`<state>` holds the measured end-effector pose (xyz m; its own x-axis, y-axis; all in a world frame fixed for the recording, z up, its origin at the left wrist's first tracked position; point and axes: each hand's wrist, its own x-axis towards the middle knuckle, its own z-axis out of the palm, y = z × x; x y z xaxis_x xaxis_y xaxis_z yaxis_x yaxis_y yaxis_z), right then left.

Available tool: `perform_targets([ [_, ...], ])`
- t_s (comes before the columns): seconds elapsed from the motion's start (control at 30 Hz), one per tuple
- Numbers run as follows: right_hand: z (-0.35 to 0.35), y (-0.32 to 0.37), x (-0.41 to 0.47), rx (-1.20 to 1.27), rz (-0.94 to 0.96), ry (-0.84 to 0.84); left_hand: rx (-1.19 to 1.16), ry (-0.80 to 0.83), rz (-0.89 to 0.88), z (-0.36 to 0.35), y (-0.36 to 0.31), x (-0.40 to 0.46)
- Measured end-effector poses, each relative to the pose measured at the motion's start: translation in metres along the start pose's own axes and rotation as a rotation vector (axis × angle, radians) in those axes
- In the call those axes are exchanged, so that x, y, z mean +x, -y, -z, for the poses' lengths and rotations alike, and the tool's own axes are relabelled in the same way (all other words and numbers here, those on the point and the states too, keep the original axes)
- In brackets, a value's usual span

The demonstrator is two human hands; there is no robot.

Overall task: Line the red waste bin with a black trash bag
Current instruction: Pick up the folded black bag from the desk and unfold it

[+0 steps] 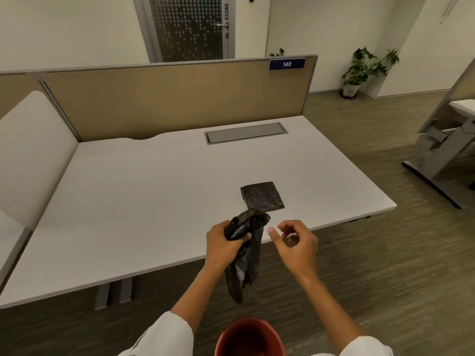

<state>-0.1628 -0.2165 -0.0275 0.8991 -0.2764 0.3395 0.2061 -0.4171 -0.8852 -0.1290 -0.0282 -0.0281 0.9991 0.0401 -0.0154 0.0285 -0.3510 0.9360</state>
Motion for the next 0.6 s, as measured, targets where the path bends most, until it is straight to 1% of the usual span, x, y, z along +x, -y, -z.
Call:
perform_targets([
  [0.13, -0.012, 0.015, -0.025, -0.008, -0.012, 0.280, -0.186, -0.012, 0.069, 0.002, -0.002, -0.016],
  [0.17, -0.015, 0.017, -0.030, -0.011, -0.017, 0.319, -0.242, -0.009, 0.112, 0.003, -0.002, -0.020],
  [0.23, -0.019, 0.018, -0.035, -0.009, -0.040, 0.345, -0.370, 0.020, 0.208, 0.005, -0.002, -0.027],
  [0.33, -0.021, 0.017, -0.036, -0.039, -0.064, 0.315, -0.556, 0.099, 0.281, 0.012, 0.001, -0.037],
  [0.43, -0.018, 0.016, -0.036, -0.029, -0.109, 0.270, -0.728, 0.128, 0.341, 0.020, 0.006, -0.046],
  [0.5, -0.014, 0.012, -0.036, 0.020, -0.172, 0.217, -0.783, 0.113, 0.401, 0.025, 0.010, -0.049],
  [0.6, -0.005, 0.001, -0.037, 0.094, -0.310, 0.084, -0.780, 0.061, 0.471, 0.029, 0.014, -0.050],
])
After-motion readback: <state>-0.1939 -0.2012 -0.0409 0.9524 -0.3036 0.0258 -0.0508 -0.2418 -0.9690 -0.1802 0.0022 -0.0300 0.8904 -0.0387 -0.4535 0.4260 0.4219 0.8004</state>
